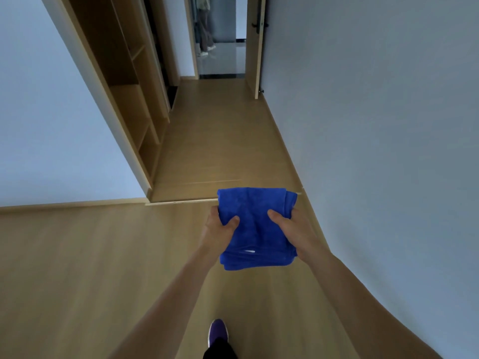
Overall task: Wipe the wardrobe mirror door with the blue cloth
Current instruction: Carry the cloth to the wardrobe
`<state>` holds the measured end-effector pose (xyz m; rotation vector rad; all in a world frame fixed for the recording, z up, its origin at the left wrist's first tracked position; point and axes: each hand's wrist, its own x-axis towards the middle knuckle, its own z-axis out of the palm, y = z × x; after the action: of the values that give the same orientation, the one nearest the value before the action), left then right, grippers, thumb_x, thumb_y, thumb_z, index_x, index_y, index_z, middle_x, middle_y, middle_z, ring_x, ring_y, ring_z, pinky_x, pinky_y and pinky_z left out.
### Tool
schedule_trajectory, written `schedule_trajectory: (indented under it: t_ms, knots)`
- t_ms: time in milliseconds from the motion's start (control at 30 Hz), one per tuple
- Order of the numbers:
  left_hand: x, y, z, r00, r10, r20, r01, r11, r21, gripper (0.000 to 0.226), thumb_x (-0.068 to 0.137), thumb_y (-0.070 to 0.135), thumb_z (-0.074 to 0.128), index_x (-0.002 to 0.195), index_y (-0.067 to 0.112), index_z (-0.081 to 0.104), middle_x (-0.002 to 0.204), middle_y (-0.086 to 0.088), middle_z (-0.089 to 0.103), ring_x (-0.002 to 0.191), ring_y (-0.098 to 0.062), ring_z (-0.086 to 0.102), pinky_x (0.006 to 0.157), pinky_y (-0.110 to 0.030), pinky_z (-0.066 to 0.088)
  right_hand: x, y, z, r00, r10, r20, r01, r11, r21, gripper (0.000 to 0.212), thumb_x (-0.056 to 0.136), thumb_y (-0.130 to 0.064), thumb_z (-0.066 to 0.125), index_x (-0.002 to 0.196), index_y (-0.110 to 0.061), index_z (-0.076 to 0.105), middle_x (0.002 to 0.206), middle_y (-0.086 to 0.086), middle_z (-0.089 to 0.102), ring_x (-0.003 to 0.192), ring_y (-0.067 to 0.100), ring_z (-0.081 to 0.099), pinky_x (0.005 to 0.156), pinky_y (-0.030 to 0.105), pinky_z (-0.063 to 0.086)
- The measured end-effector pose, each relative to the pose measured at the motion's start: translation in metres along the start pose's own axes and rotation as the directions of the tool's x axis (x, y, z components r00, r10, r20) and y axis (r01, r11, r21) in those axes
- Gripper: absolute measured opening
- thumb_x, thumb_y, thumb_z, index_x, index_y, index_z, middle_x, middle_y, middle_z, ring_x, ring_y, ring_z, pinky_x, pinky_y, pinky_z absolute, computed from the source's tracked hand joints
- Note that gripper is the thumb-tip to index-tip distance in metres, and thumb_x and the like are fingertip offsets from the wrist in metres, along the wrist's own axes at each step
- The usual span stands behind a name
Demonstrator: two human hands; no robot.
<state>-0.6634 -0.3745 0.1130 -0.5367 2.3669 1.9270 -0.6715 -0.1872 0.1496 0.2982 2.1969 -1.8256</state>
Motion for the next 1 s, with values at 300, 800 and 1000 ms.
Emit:
schedule_trajectory:
  t_ms: [300, 800, 1000]
  knots:
    - [0.123, 0.020, -0.025, 1.000, -0.018, 0.008, 0.018, 0.997, -0.069, 0.019, 0.099, 0.022, 0.063, 0.097, 0.033, 0.048, 0.101, 0.011, 0.061, 0.088, -0.004, 0.062, 0.063, -0.019, 0.047, 0.112, -0.046, 0.045, 0.999, -0.012, -0.034, 0.010, 0.996, -0.084, 0.025, 0.099, -0.029, 0.059, 0.121, -0.018, 0.062, 0.113, 0.004, 0.071, 0.101, 0.022, 0.068, 0.093, 0.047, 0.056]
    - [0.284, 0.053, -0.049, 0.996, -0.074, -0.054, 0.073, 0.997, -0.019, 0.024, 0.099, 0.030, 0.063, 0.116, 0.027, 0.046, 0.104, 0.010, 0.060, 0.091, -0.011, 0.062, 0.066, -0.028, 0.050, 0.284, -0.094, 0.083, 0.998, -0.013, 0.058, 0.014, 1.000, -0.023, 0.013, 0.097, -0.030, 0.062, 0.106, -0.024, 0.068, 0.102, -0.002, 0.075, 0.091, 0.016, 0.073, 0.083, 0.040, 0.061]
    - [0.360, 0.088, -0.017, 0.991, -0.072, -0.111, 0.070, 0.997, -0.024, 0.024, 0.098, 0.025, 0.064, 0.115, 0.024, 0.046, 0.103, 0.009, 0.060, 0.090, -0.011, 0.063, 0.067, -0.028, 0.052, 0.376, -0.125, 0.060, 0.995, -0.041, 0.091, 0.044, 0.998, -0.033, 0.012, 0.096, -0.030, 0.064, 0.103, -0.022, 0.069, 0.097, -0.004, 0.076, 0.087, 0.014, 0.073, 0.080, 0.036, 0.061]
